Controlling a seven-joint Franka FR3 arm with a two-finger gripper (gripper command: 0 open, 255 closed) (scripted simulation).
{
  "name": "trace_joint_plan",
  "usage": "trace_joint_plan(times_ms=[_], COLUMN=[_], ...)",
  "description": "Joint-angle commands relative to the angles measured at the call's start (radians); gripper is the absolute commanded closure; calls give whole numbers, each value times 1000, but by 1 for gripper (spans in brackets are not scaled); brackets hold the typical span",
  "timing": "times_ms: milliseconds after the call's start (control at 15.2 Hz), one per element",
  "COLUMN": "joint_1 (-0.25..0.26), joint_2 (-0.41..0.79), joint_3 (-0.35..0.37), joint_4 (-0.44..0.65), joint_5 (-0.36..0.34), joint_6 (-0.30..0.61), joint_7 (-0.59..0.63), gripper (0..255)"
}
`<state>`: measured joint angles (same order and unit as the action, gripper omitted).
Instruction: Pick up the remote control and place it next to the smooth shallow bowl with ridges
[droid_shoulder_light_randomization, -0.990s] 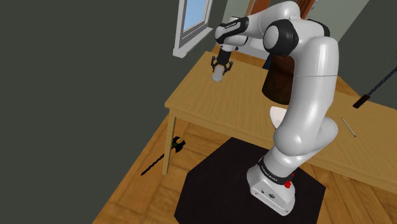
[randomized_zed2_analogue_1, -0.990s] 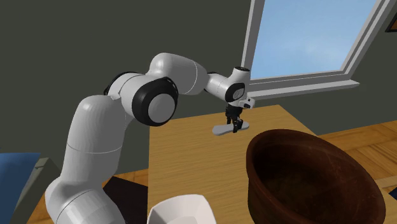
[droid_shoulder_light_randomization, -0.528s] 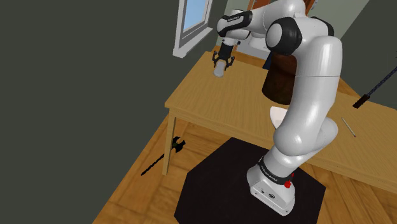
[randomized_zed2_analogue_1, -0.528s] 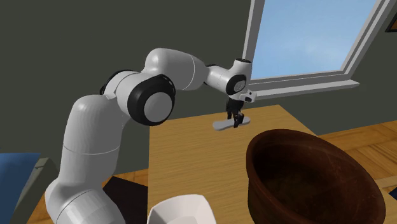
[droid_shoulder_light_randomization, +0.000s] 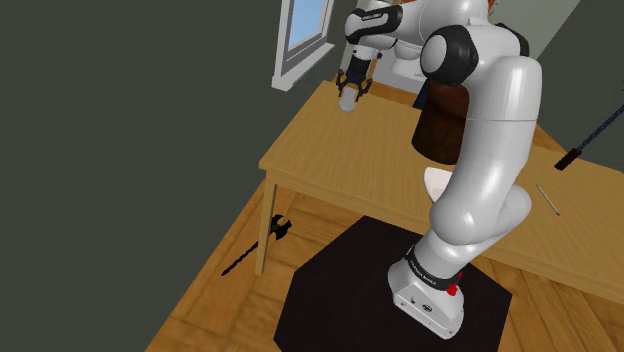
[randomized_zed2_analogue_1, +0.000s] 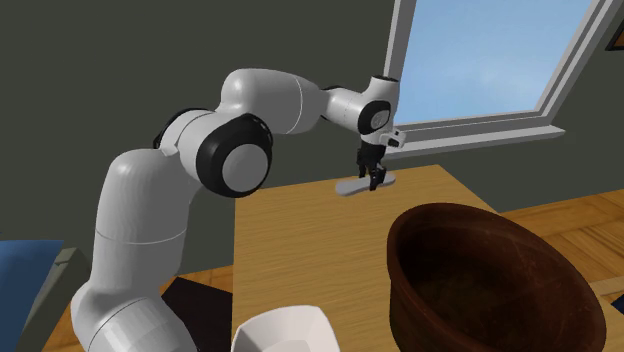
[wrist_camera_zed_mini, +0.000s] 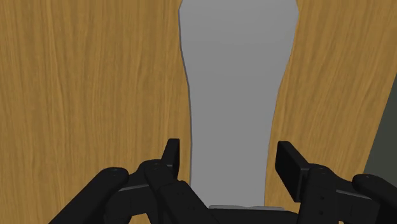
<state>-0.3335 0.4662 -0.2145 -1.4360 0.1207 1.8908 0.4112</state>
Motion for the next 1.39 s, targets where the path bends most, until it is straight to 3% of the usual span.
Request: trace_joint_plan(times_ms=[0,264,726,1320], joint_1=[0,-2,46,54], joint_2=[-6,-10,-326,-693], joint_3=[-1,-2,-14,-1], joint_4=[18,54,-391,-811], joint_5=[-2,-4,-66,-153], joint_6=[-23,-65,72,135], joint_7=[2,4,29,89], gripper=[255,255,255,255])
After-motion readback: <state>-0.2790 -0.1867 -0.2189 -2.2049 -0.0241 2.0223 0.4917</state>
